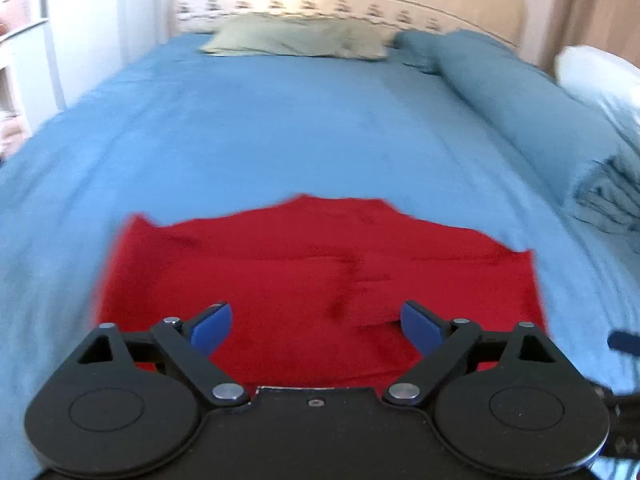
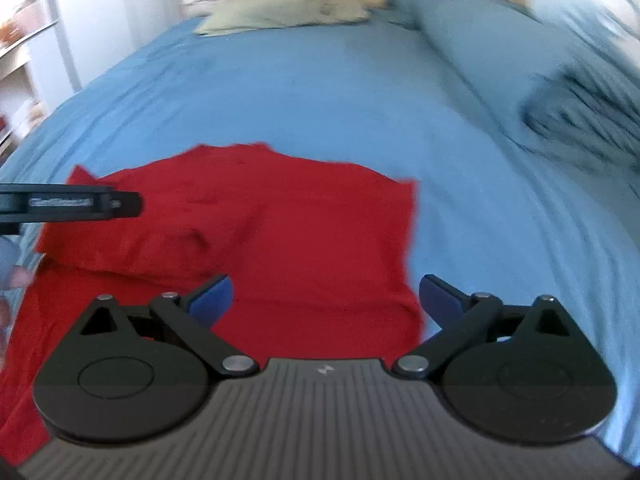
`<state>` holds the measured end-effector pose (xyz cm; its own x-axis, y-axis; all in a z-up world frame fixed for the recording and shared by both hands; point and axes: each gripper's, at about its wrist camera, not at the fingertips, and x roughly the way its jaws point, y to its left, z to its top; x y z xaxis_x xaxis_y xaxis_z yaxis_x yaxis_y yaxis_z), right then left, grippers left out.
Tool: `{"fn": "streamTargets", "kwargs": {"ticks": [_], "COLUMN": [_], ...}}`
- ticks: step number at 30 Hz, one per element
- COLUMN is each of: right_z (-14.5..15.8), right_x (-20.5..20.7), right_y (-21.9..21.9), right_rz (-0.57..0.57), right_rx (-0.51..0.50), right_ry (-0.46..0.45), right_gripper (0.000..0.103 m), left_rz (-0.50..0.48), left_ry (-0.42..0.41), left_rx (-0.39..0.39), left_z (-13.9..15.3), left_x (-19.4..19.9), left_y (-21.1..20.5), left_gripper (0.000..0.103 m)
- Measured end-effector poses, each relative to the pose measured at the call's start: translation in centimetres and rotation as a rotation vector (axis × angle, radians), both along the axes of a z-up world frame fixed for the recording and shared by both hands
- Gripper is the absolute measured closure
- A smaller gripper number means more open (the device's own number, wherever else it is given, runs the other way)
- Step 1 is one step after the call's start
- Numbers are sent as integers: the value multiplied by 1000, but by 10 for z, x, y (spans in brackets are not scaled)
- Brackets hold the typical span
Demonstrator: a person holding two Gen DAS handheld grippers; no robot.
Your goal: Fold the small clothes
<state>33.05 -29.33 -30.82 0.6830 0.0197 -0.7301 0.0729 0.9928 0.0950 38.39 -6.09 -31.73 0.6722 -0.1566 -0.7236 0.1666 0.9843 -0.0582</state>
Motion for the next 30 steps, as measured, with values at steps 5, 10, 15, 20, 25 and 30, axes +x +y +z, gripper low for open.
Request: {"fn": "streamTargets", "kwargs": {"ticks": [5, 10, 15, 20, 25, 30], "right_z": [-16, -60, -59, -81, -97, -94], "right_x": [50, 105, 117, 83, 64, 72], "right_y": [64, 113, 89, 15, -6, -15], "right_rz": [157, 265, 85, -275, -311, -306], "right_rx": [-145, -285, -135, 325, 417, 443], "right_ry": [-38, 67, 66, 99, 65, 20], "right_gripper": [0, 31, 63, 61, 59, 40], "left_rz": [100, 160, 182, 176, 156, 141], "left_ry": [34, 53, 53, 58, 67, 80], "left_rx": [36, 42, 18, -4, -26, -14], "left_z": [-13, -15, -10, -11, -14, -19], "left_x": [4, 4, -1, -4, 0, 2], "left_y": [57, 91, 107, 109, 110, 113], "left_gripper": [9, 9, 9, 9, 9, 9]}}
